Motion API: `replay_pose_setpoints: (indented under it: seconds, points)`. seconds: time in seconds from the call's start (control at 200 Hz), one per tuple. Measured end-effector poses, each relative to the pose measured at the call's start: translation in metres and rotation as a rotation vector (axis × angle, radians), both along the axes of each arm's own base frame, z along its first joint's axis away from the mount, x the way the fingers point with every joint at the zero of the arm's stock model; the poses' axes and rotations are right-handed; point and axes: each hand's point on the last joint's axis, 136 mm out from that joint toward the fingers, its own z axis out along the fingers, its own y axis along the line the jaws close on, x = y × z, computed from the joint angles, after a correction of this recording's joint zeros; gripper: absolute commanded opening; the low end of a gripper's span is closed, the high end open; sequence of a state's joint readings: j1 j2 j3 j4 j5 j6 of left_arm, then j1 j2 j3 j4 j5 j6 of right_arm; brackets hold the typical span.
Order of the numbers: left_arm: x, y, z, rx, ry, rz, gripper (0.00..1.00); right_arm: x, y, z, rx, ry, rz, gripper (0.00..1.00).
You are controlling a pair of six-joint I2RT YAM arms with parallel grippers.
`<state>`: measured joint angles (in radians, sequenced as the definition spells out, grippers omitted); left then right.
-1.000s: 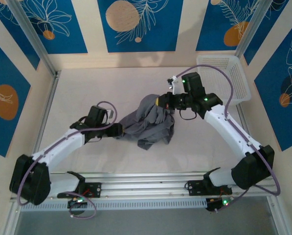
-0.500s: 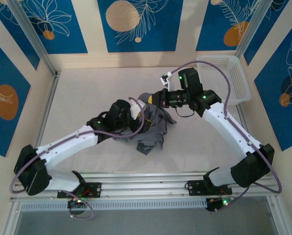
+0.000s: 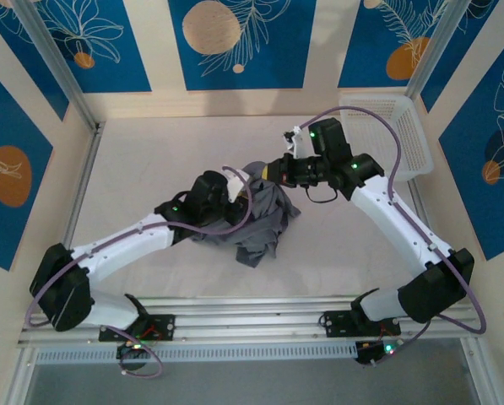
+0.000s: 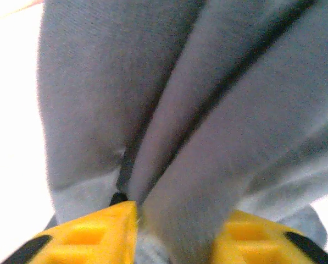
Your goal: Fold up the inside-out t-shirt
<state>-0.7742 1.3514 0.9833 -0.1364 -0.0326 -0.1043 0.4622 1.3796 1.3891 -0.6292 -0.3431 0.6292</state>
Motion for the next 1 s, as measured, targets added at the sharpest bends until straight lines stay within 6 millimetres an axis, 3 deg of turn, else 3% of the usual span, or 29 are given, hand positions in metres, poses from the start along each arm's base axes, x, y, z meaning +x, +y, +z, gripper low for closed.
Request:
replay_pose_setpoints:
  seconds: [0.095, 0.415, 0.515, 0.62, 0.705, 0.785, 0.83, 0.92, 1.0]
  points:
    - [-0.005, 0.004, 0.006, -0.023, 0.020, -0.032, 0.00, 0.003, -0.003, -0.003, -0.009, 0.013, -0.013, 0.00]
    - [-0.020, -0.001, 0.002, -0.099, 0.145, -0.109, 0.00, 0.011, -0.007, -0.013, -0.019, 0.054, -0.039, 0.00]
    - [-0.020, -0.001, 0.010, -0.178, 0.207, -0.115, 0.00, 0.019, -0.018, -0.017, -0.026, 0.060, -0.075, 0.12]
    - [-0.022, -0.004, 0.037, -0.315, 0.295, -0.130, 0.00, 0.033, -0.030, -0.041, -0.114, 0.045, -0.113, 0.17]
    - [-0.025, -0.012, 0.075, -0.422, 0.338, -0.155, 0.00, 0.047, -0.037, -0.078, -0.222, 0.073, -0.125, 0.23]
    - [-0.028, -0.017, 0.111, -0.488, 0.342, -0.182, 0.00, 0.048, -0.043, -0.112, -0.302, 0.117, -0.123, 0.41]
    - [-0.029, -0.018, 0.124, -0.509, 0.339, -0.186, 0.00, 0.042, -0.048, -0.121, -0.330, 0.141, -0.126, 0.47]
    - [-0.033, -0.013, 0.129, -0.520, 0.369, -0.170, 0.00, 0.033, -0.056, -0.113, -0.363, 0.083, -0.127, 0.55]
    - [-0.035, -0.009, 0.124, -0.512, 0.414, -0.141, 0.00, 0.016, -0.059, -0.081, -0.363, -0.069, -0.134, 0.55]
